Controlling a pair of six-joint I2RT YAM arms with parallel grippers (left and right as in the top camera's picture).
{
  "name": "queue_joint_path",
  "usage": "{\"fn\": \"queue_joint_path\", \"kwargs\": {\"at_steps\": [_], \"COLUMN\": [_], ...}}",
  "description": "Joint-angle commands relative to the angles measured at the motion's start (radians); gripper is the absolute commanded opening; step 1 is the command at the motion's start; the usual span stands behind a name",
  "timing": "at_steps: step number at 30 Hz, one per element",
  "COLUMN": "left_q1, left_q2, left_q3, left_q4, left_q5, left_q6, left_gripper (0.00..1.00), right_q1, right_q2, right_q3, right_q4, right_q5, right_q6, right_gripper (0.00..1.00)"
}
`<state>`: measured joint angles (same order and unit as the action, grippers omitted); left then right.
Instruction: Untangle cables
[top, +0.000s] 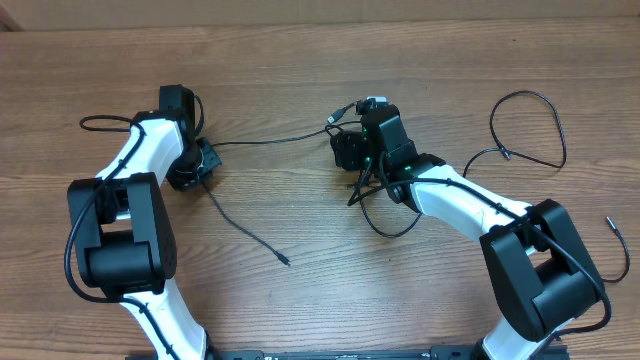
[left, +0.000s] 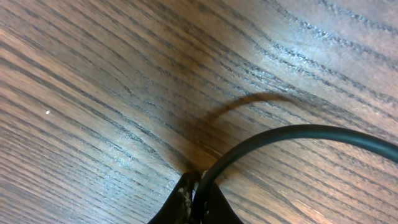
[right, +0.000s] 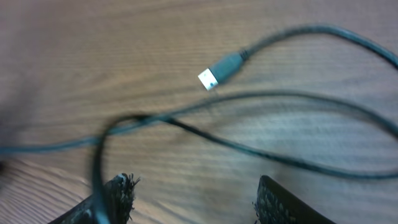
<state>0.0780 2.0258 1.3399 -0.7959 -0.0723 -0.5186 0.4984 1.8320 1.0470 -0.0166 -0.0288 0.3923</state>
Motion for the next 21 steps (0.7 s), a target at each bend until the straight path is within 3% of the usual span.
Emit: {"fn": "queue_joint_path", "kwargs": {"at_steps": [1,5,7,13,17,21], "left_q1": [-0.007,-0.007,-0.007,-0.007,-0.007,-0.007], "left_q2": [0.063,0.063,0.063,0.063,0.063,0.063], "left_q3": [-0.064,-0.069,-0.069,-0.069,-0.071,-0.071], "left_q4": [0.030,0.039,0.041,0.042,0.041,0.068], "left_q5": [0.018,0.018,0.018,0.018,0.035,0.175], "left_q6": [-0.013,-0.013,-0.013,-0.013,-0.006,0.163], "left_gripper": [0.08,0.09,0.09,0.09,0.04,0.08], "right_q1": [0.005,0.005,0.005,0.005,0.004,-0.004], "right_q2": [-0.002,-0.002,-0.002,-0.038,-0.172,-0.310], "right_q3": [0.001,0.001,0.001,0.003,0.003,0.003], "right_q4": [0.031,0.009,-0.016,-0.023,-0.090,-0.185], "right_q5": [-0.025,-0.025,-0.026,-0.185,-0.202,-0.190], "right_q6": [0.003,0.002,0.003,0.003,0.007,0.007], "right_gripper": [0.61,0.36,0.06,0.04,0.04,0.04]}}
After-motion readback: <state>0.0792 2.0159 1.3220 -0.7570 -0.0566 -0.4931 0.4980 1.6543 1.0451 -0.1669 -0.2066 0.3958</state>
